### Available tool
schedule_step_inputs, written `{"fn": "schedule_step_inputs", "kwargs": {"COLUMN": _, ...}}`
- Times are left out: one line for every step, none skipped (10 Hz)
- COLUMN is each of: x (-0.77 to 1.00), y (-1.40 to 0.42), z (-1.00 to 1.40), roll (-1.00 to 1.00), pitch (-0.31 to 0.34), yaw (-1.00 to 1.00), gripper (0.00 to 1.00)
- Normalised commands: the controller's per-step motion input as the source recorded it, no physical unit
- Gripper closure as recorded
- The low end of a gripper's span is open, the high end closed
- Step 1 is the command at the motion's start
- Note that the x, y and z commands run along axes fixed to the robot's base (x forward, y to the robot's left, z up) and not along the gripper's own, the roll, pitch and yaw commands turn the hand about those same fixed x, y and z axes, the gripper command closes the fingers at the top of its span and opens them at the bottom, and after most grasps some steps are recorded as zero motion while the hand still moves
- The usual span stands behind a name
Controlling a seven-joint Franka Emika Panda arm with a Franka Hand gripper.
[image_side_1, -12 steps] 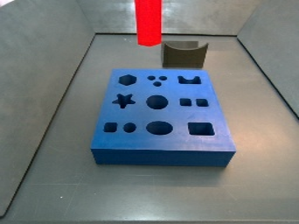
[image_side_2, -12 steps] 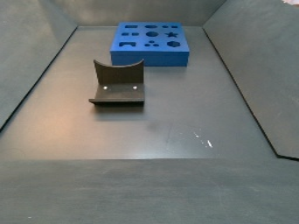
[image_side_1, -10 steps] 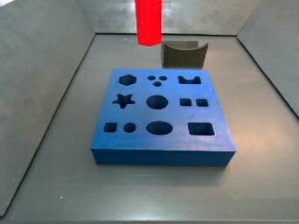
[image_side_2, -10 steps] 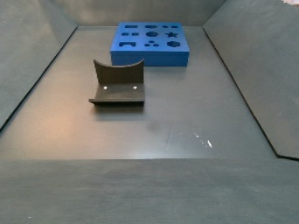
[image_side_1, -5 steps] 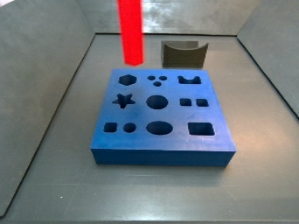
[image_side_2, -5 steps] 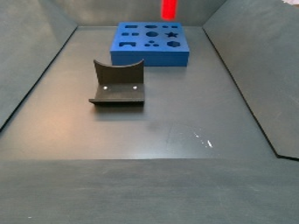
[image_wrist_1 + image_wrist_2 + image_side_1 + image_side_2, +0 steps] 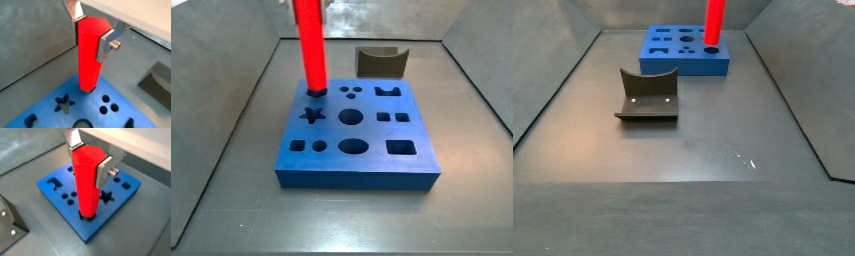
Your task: Insert the hexagon object.
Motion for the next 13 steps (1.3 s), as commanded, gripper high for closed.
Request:
{"fn": "schedule_step_inputs", "kwargs": {"x": -0.01, "y": 0.00, "z": -0.41, "roll": 0.10, "pitch": 0.000, "yaw": 0.00, "gripper": 1.00}}
{"fn": "schedule_step_inputs", "kwargs": {"x": 0.00, "y": 0.03, "z": -0.22, "roll": 0.00, "pitch": 0.000, "yaw": 0.00, "gripper": 1.00}}
{"fn": "schedule_step_inputs", "kwargs": {"x": 0.14, "y": 0.09, "z": -0.28, "roll": 0.00, "pitch": 0.019, "yaw": 0.00, "gripper": 1.00}}
{"fn": "schedule_step_inputs", "kwargs": {"x": 0.18, "y": 0.17, "z": -0.33, "roll": 0.00, "pitch": 0.013, "yaw": 0.00, "gripper": 1.00}}
{"fn": "schedule_step_inputs", "kwargs": {"x": 0.15, "y": 0.19, "z": -0.44, "roll": 0.04, "pitch": 0.004, "yaw": 0.00, "gripper": 1.00}}
{"fn": "schedule_step_inputs", "kwargs": {"x": 0.03, "y": 0.06, "z": -0.61, "roll": 0.13, "pitch": 0.000, "yaw": 0.00, "gripper": 1.00}}
{"fn": "schedule_step_inputs", "kwargs": {"x": 0.00, "y": -0.03, "z": -0.86, "roll": 0.19, "pitch": -0.106, "yaw": 0.00, "gripper": 1.00}}
{"fn": "schedule_step_inputs", "kwargs": {"x": 0.00, "y": -0.13, "z": -0.91, "roll": 0.19, "pitch": -0.099, "yaw": 0.00, "gripper": 1.00}}
{"fn": "schedule_step_inputs", "kwargs": {"x": 0.00, "y": -0.16, "z": -0.96, "roll": 0.19, "pitch": -0.070, "yaw": 0.00, "gripper": 1.00}}
{"fn": "schedule_step_inputs", "kwargs": {"x": 0.00, "y": -0.15, "z": -0.97, "roll": 0.19, "pitch": -0.066, "yaw": 0.00, "gripper": 1.00}}
{"fn": "schedule_step_inputs", "kwargs": {"x": 0.00, "y": -0.10, "z": -0.93, "roll": 0.20, "pitch": -0.079, "yaw": 0.00, "gripper": 1.00}}
{"fn": "schedule_step_inputs", "kwargs": {"x": 0.00, "y": 0.00, "z": -0.28, "roll": -0.03, "pitch": -0.239, "yaw": 0.00, "gripper": 1.00}}
{"fn": "schedule_step_inputs", "kwargs": {"x": 0.00, "y": 0.00, "z": 0.00, "roll": 0.00, "pitch": 0.000, "yaw": 0.00, "gripper": 1.00}}
